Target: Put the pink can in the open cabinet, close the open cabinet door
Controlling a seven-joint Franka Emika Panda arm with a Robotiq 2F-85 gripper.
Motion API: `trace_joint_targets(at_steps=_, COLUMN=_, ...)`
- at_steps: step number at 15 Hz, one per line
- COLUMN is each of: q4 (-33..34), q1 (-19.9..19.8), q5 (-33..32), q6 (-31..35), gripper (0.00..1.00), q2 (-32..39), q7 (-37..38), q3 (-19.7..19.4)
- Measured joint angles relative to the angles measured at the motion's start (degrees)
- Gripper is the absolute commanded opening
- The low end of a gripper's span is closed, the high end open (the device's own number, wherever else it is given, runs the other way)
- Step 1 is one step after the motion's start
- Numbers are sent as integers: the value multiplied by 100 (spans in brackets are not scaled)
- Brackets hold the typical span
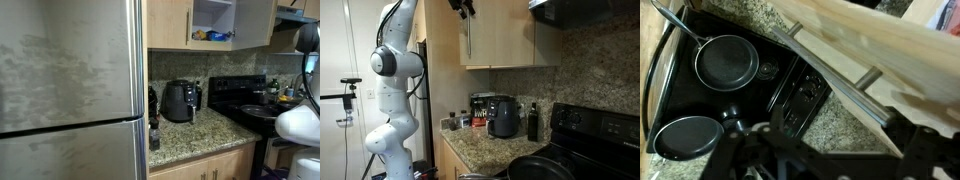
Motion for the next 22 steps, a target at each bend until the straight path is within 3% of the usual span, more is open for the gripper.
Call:
trace_joint_targets(at_steps=8, q4=70, q1=1869, q5=-224, q6=-44, gripper=100, q2=-116, q7=-281, q3=0)
trace_joint_targets(at_steps=12, q4=85, q1=2101, q5=-366, q6=-46, gripper=100, q2=-111, q7=-262, q3=-92)
trace_joint_targets(at_steps=15, q4=95, q1=2446, q5=-831, q6=-3, gripper=100, q2=10, q7=33, q3=-98)
trace_joint_targets(at_steps=22, q4=286, q1=3589, q5=-1782, q6=1102, gripper=100, q2=886, q7=1429, q3=666)
